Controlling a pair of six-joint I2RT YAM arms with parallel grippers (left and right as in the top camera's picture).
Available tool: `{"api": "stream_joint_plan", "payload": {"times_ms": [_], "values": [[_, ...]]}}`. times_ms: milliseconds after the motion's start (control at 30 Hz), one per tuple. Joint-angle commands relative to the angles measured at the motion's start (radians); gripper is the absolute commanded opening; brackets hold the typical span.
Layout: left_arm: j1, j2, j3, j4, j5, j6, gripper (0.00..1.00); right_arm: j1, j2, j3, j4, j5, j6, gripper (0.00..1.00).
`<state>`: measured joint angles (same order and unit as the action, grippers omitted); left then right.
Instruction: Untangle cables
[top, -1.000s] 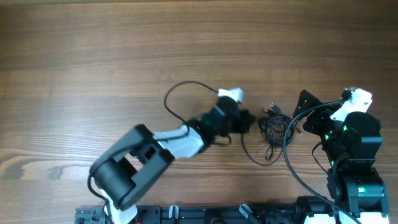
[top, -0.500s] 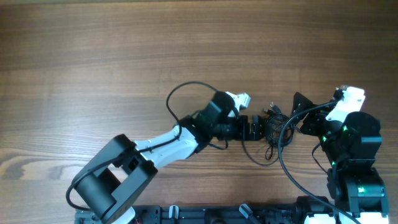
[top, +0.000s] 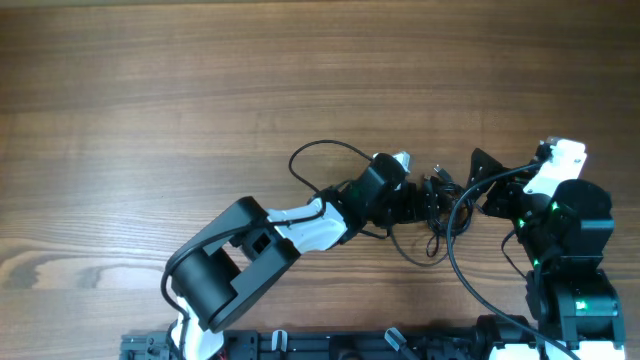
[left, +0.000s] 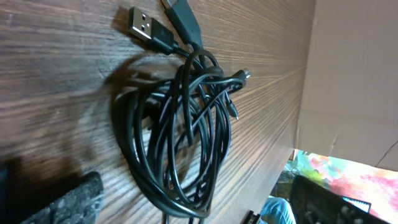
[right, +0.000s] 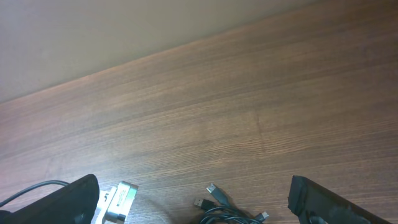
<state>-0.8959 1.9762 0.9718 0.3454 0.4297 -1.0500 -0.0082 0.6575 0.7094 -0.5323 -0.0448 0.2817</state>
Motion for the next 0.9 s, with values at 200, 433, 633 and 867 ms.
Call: {"api": "stream_joint_plan", "payload": {"times_ms": [200, 433, 633, 867], "values": [[-0.047, 0.116, 0.032, 0.077, -0.036, -0.002, 0.54, -0.002, -0.003, 0.011, 0.000, -0.012, -0.017, 1.00], [0.012, 0.103, 0.032, 0.059, -0.013, 0.097, 0.04, -0.002, -0.003, 0.011, -0.019, -0.012, -0.018, 0.96], [0.212, -0.047, 0.032, 0.059, 0.182, 0.355, 0.04, -0.002, -0.003, 0.011, -0.032, -0.015, -0.021, 0.96], [0.352, -0.309, 0.032, -0.113, 0.371, 0.731, 0.04, -0.002, -0.003, 0.011, -0.024, -0.113, -0.072, 0.96]]}}
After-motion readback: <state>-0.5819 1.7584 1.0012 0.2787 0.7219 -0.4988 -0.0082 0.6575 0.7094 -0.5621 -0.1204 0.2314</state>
